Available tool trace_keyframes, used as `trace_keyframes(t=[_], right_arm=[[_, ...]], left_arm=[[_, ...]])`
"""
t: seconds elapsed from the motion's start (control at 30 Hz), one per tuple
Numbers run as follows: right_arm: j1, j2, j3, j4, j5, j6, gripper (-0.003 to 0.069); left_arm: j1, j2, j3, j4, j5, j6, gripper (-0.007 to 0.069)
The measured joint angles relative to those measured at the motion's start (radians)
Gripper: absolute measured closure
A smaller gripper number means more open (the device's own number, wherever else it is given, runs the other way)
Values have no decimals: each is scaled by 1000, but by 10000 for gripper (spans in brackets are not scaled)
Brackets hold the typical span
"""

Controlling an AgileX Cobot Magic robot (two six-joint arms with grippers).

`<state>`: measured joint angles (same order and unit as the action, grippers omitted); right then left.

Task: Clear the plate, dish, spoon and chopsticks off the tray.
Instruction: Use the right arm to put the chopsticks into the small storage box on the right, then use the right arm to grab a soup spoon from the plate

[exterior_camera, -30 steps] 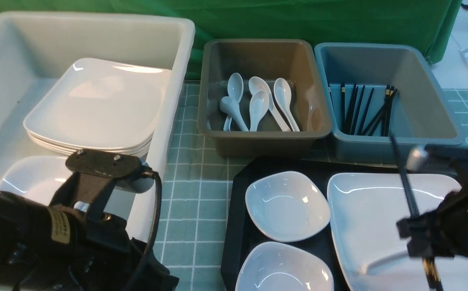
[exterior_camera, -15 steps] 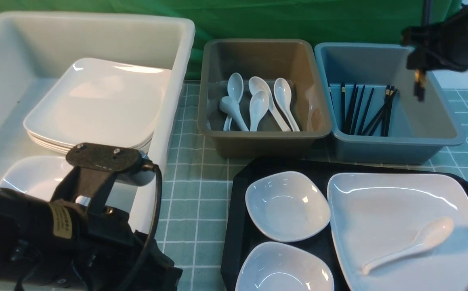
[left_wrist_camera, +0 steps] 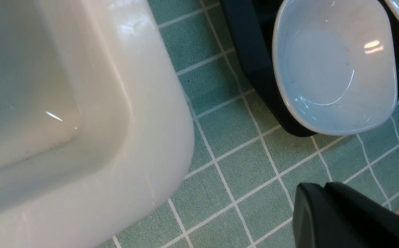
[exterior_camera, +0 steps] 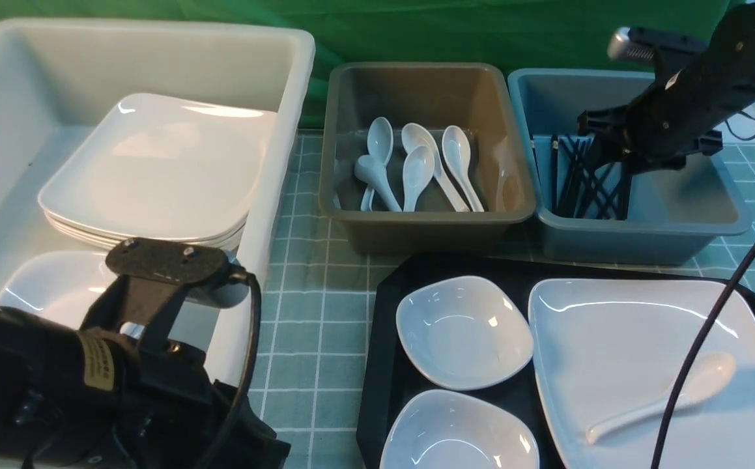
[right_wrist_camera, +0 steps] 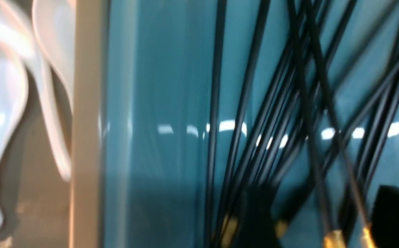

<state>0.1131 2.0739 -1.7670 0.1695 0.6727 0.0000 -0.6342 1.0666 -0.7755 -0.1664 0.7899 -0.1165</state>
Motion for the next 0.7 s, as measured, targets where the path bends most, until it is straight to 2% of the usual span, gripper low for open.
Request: trace_keyframes(t=[0.07,0.1,0.17,0.23,0.3,0.37,0.4,0.43,0.53,0.57,0.63,0.67,0.7], right_arm=[[0,-14,-1,-4,40,-8,167],[0,-52,-1,-16,147,-28,195],[0,-74,-1,-26,200,-38,231],[0,-166,7,-92,387,-46,386],[0,-240,52,-146,454,-45,489],[0,-271,89,-169,454,-40,533],[0,-342,171,-204,454,-25,581],[0,-391,261,-220,447,-7,591],[0,-471,413,-230,379,32,575],[0,-521,525,-233,296,66,529],[-3,-568,657,-233,179,122,407],[-7,-577,696,-233,142,137,375],[-20,-588,792,-233,45,169,211]], left_arm=[[0,0,0,0,-6,0,616],[0,0,0,0,-21,0,616],[0,0,0,0,-28,0,616],[0,0,0,0,-35,1,616],[0,0,0,0,-35,1,616],[0,0,0,0,-35,1,616],[0,0,0,0,-35,1,615],[0,0,0,0,-35,1,616],[0,0,0,0,-35,1,616],[0,0,0,0,-32,1,616],[0,0,0,-4,-24,1,616],[0,0,0,-4,-21,1,616],[0,0,0,-5,-9,1,616]])
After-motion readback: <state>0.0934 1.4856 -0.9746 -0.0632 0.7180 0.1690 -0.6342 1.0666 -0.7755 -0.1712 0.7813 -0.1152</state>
